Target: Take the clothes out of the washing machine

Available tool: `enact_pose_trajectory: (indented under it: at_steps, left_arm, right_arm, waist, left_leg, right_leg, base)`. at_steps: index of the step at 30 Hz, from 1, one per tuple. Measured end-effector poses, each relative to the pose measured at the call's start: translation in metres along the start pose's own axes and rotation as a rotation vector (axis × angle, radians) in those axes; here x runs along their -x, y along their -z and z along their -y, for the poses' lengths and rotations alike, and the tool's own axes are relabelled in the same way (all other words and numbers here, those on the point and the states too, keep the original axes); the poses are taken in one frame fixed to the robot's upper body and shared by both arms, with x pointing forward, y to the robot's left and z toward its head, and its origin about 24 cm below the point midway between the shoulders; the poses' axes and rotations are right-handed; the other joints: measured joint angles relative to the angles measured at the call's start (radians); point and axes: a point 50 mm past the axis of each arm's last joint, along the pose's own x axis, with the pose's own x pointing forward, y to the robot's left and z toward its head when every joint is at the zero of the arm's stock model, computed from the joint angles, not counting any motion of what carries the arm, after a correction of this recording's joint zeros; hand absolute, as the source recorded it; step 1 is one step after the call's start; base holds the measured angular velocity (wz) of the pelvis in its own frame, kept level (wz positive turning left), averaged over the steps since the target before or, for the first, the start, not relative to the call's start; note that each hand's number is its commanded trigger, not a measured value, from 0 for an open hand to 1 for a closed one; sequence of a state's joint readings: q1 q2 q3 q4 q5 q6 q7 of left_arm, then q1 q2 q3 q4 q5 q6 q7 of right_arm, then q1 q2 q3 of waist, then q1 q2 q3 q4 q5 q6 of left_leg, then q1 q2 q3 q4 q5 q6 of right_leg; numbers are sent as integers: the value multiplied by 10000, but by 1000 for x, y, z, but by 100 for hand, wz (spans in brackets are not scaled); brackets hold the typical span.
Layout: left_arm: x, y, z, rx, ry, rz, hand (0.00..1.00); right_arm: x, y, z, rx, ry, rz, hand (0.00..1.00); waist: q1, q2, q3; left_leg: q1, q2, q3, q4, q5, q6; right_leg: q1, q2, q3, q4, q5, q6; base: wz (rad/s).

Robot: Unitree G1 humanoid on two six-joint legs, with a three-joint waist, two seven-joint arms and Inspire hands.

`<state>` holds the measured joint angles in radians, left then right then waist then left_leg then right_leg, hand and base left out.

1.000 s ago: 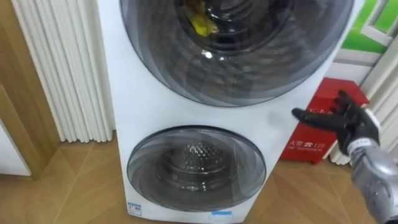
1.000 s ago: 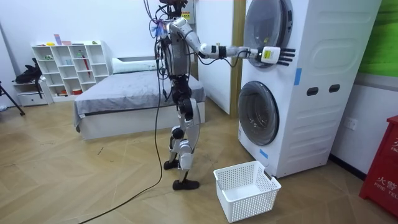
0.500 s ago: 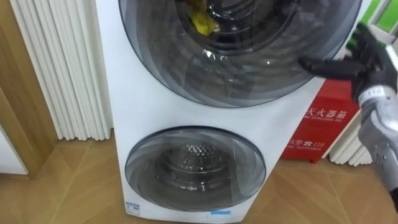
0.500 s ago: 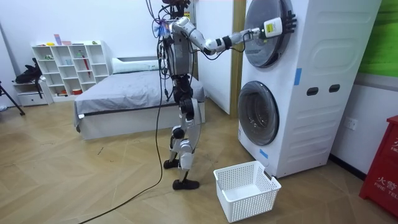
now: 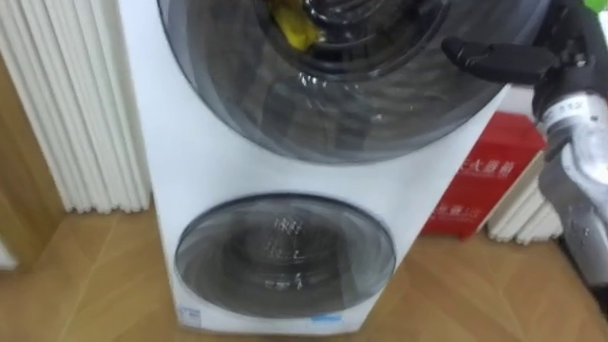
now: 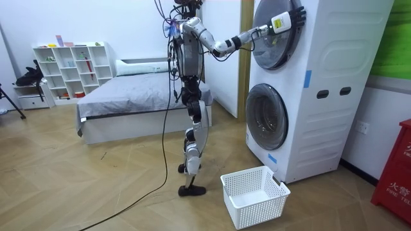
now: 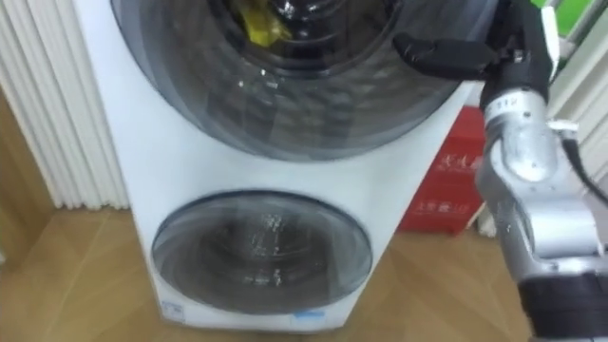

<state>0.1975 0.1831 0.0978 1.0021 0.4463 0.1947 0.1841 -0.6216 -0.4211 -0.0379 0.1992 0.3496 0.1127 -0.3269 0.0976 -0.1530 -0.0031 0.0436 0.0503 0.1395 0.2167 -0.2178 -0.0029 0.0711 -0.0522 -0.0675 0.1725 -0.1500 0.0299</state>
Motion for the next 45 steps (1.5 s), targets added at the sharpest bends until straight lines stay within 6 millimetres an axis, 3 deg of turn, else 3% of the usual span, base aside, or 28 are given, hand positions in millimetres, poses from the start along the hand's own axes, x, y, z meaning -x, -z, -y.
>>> enact_pose_trajectory:
  at_steps: [2, 5, 10, 18, 28, 33, 39, 45]
  left_arm:
    - [0, 1, 1, -53, 12, -59, 0]
    - [1, -2, 1, -5, -28, 35, 0]
    - [3, 0, 8, -196, -3, -79, 0]
    - [4, 7, 12, -415, 68, -245, 0]
    - [5, 10, 14, -441, 158, -287, 0]
    - [5, 9, 14, -424, 210, -231, 0]
    - [5, 12, 17, -436, 297, -208, 0]
    - [5, 17, 19, -410, 289, -195, 0]
  right_arm:
    - [1, 1, -4, 62, -176, -35, 0]
    - [1, 1, -4, 13, -187, -28, 0]
    - [2, 3, -8, -69, -276, -77, 0]
    - [3, 15, -12, 180, -528, -540, 0]
    - [10, 18, -13, 186, -1009, -601, 0]
    - [31, 14, -12, 932, -1343, -13, 0]
    - [51, 5, -19, 573, -1960, 482, 0]
    - [75, -15, -23, 118, -2483, 1359, 0]
  waist:
    - [45, 120, 68]
    - [50, 290, 111]
    - [183, 553, 80]
    - [196, 474, 107]
    - [62, 435, 66]
    - [-65, 483, 7]
    - [-272, 576, -16]
    - [-463, 701, -93]
  left_leg:
    - [249, -95, -265, -177, -1, 3]
    - [397, -96, -303, -212, -1, 4]
    - [589, -87, -356, -381, 3, 7]
    - [552, -85, -374, -341, 6, 2]
    - [502, -70, -363, -297, 6, -14]
    - [547, -73, -336, -296, 8, -12]
    - [634, -72, -334, -314, 9, -12]
    - [640, -72, -292, -360, 11, -12]
  right_leg:
    - [191, -21, -735, -38, 78, -6]
    - [318, -25, -898, -51, 76, -3]
    - [425, -1, -1097, -82, 66, 10]
    - [496, -17, -1570, -224, 65, 8]
    - [495, -29, -1804, -218, 66, 6]
    - [499, -30, -1804, -215, 66, 6]
    - [484, -27, -1733, -223, 61, -2]
    - [348, -6, -1508, -193, 59, -5]
  base:
    - [-17]
    - [6]
    - [-1]
    - [-1]
    - [0]
    - [-1]
    - [-10]
    - [-8]
